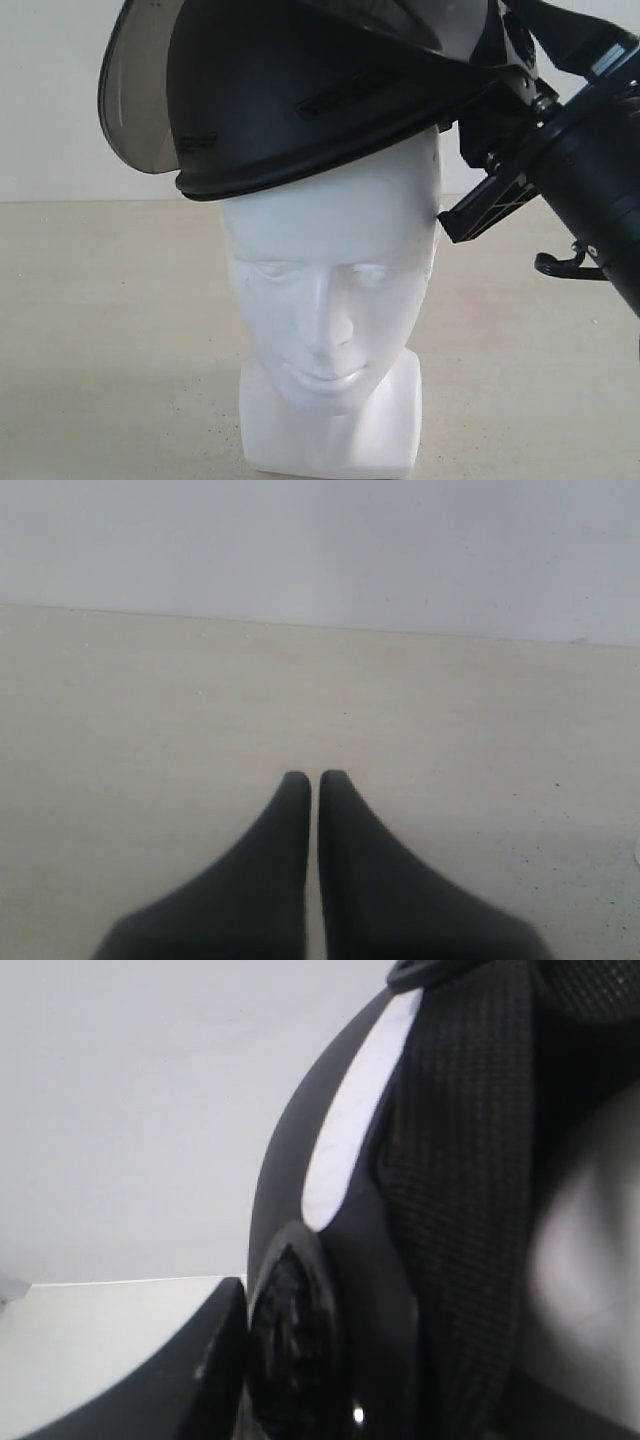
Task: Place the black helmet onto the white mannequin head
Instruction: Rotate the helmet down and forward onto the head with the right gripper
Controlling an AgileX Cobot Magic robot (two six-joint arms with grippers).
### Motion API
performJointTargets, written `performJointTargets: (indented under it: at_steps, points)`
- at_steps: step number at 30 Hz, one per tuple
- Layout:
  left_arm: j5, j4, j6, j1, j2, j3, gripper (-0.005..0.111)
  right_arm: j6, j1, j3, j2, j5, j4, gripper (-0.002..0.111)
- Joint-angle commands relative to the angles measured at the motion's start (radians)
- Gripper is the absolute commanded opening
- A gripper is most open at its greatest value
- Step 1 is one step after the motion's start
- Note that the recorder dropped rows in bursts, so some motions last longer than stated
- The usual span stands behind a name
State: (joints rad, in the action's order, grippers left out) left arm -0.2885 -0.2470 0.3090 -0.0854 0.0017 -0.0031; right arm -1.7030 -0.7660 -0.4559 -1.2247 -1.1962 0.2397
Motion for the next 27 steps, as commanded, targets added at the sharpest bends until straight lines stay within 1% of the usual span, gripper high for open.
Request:
performJointTargets:
  at_steps: [1,6,14,19,27]
  points:
    - [0.001,-0.005,-0.001,-0.003,-0.002,0.003,0.004,0.026,-0.038,0.005,0.017,-0.025,-0.001,0.0]
    - [0.001,-0.005,-0.001,-0.003,-0.002,0.003,0.004,0.065,-0.083,0.005,0.017,-0.025,0.068,0.0]
    - [0.001,-0.005,-0.001,-0.003,-0.002,0.003,0.004,0.071,-0.084,0.018,0.017,-0.025,0.121,0.0]
    - [0.001,-0.005,-0.001,-0.003,-0.002,0.003,0.004,0.072,-0.092,0.046,0.037,-0.025,0.12,0.0]
    - [0.001,-0.005,-0.001,-0.003,-0.002,0.003,0.004,0.117,-0.092,0.14,0.123,-0.025,0.167,0.0]
